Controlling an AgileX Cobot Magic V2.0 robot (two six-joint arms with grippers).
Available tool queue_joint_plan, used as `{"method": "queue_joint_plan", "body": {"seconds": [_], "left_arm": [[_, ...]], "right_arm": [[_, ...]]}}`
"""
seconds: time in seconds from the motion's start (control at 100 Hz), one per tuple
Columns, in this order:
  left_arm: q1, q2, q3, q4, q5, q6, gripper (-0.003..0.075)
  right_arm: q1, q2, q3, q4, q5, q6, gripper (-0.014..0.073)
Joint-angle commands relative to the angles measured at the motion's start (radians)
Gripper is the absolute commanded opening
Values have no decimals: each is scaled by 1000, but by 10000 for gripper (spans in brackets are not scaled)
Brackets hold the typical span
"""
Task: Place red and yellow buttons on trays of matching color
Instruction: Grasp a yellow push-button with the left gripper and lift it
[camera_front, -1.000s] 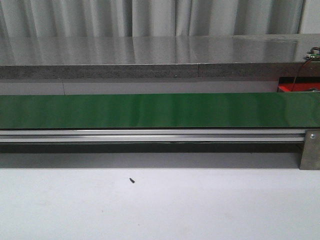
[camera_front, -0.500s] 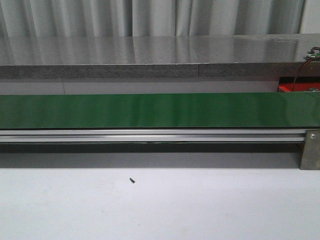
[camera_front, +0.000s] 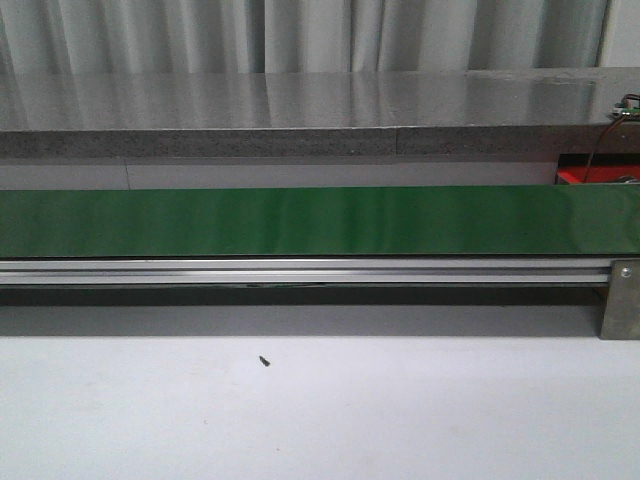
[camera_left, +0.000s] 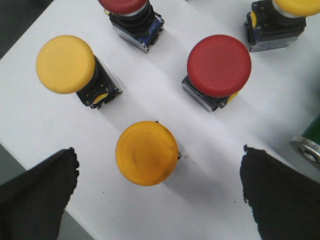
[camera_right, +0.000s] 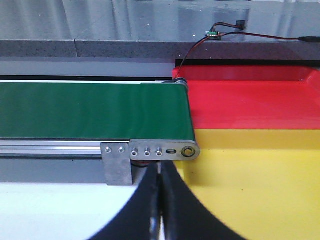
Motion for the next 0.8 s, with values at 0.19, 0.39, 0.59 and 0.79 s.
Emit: {"method": "queue_joint_plan", "body": {"seconds": [0.19,0.39,0.59,0.79], "left_arm": [[5,43,-48,1,-65,0,637],[5,96,-48,-5,-82,0,637],[5,133,-48,-7,-99,0,605],[5,133,-49,-7,-117,0,489]], "right_arm": [[1,-17,-19,1,-85,-3,-69],[1,-17,-19,1,-85,-3,-69],[1,-17,-19,1,-85,-3,-69],[1,-17,-19,1,-85,-3,-69]]}}
